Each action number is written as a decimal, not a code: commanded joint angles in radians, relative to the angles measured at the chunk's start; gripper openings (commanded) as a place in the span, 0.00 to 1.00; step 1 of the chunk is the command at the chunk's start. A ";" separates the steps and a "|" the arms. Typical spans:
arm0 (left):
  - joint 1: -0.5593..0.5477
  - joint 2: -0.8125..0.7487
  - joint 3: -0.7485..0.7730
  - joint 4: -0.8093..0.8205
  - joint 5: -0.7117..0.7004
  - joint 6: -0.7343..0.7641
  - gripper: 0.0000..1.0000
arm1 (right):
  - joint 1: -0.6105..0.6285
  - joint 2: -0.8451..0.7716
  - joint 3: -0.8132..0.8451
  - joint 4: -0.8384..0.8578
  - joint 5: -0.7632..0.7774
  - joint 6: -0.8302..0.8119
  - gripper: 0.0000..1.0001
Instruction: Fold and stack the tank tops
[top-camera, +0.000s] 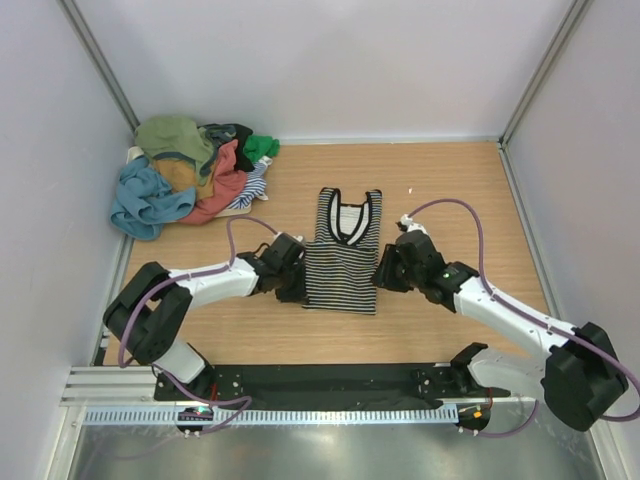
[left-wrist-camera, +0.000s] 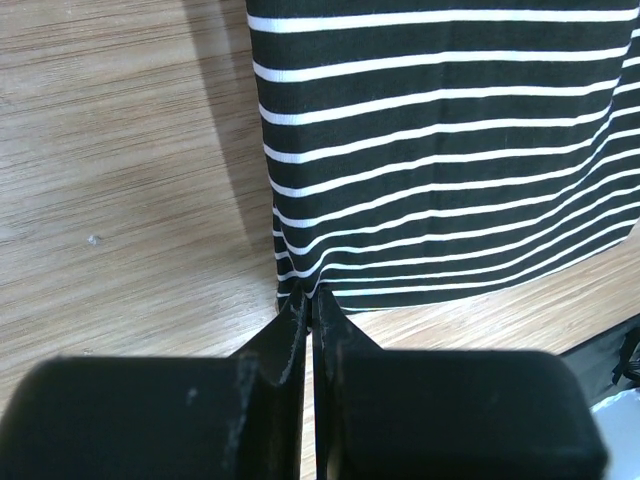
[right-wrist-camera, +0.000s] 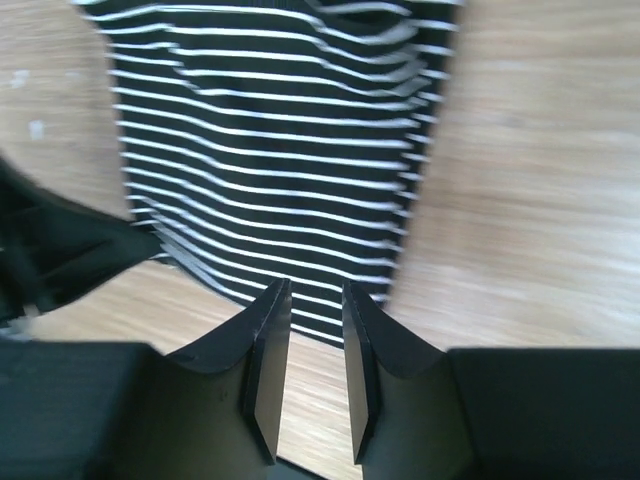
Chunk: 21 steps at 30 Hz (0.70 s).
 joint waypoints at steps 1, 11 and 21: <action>-0.011 -0.035 -0.023 0.021 -0.026 0.028 0.01 | 0.004 0.080 0.099 0.189 -0.173 -0.044 0.33; -0.011 -0.076 -0.059 0.080 -0.028 0.011 0.02 | 0.030 0.429 0.229 0.591 -0.345 0.076 0.20; -0.012 -0.084 -0.077 0.097 -0.020 0.009 0.02 | 0.065 0.706 0.300 0.832 -0.379 0.126 0.02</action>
